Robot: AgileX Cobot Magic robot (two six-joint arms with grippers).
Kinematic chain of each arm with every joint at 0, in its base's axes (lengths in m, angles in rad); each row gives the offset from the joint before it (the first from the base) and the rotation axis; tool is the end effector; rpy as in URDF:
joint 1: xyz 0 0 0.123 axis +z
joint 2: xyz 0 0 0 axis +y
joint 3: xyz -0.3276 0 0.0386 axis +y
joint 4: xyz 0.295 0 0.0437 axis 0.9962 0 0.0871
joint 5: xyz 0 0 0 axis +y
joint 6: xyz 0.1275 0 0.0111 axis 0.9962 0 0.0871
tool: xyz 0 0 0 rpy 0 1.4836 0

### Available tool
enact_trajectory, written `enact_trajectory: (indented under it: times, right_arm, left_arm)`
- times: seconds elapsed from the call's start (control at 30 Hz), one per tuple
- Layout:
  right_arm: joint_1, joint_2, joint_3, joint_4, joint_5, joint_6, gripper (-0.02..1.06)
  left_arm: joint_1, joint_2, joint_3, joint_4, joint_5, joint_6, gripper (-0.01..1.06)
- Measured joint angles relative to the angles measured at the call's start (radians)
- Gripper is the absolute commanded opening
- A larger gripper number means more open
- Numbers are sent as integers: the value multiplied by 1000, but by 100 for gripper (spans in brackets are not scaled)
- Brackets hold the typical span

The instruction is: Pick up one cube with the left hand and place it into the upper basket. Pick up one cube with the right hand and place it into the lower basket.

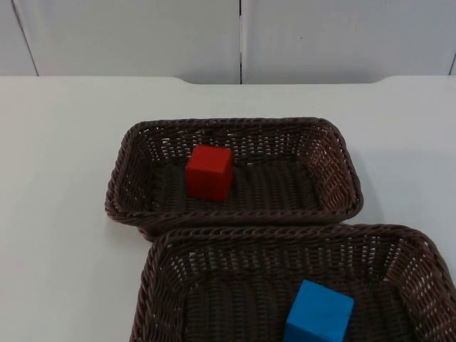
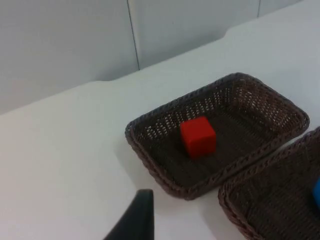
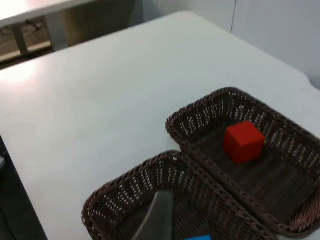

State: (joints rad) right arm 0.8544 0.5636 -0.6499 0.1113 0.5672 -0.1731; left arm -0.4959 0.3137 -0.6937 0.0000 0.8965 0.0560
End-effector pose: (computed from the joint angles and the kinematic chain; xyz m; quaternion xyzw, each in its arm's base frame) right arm 0.0940 0.1196 0.3509 -0.3886 0.7343 0.2332 0.5054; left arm 0.0654 -0.0354 0.3575 0.2293 0.8097 -0.1179 0.5272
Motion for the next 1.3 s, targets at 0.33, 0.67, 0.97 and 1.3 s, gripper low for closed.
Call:
enact_trajectory:
  times: [0.33, 0.67, 0.97, 1.3]
  right_arm:
    - [0, -100, 6, -6, 43, 9, 78]
    - [0, -144, 54, -28, 97, 37, 78]
    - [2, -144, 58, -32, 105, 48, 78]
    - [6, -144, 58, -51, 142, 50, 78]
  left_arm:
    - [0, -117, 60, 0, 56, 2, 105]
    - [0, -287, 124, 0, 101, -56, 105]
    - [0, -309, 169, 0, 167, -71, 105]
    - [0, -309, 195, 0, 174, -82, 105]
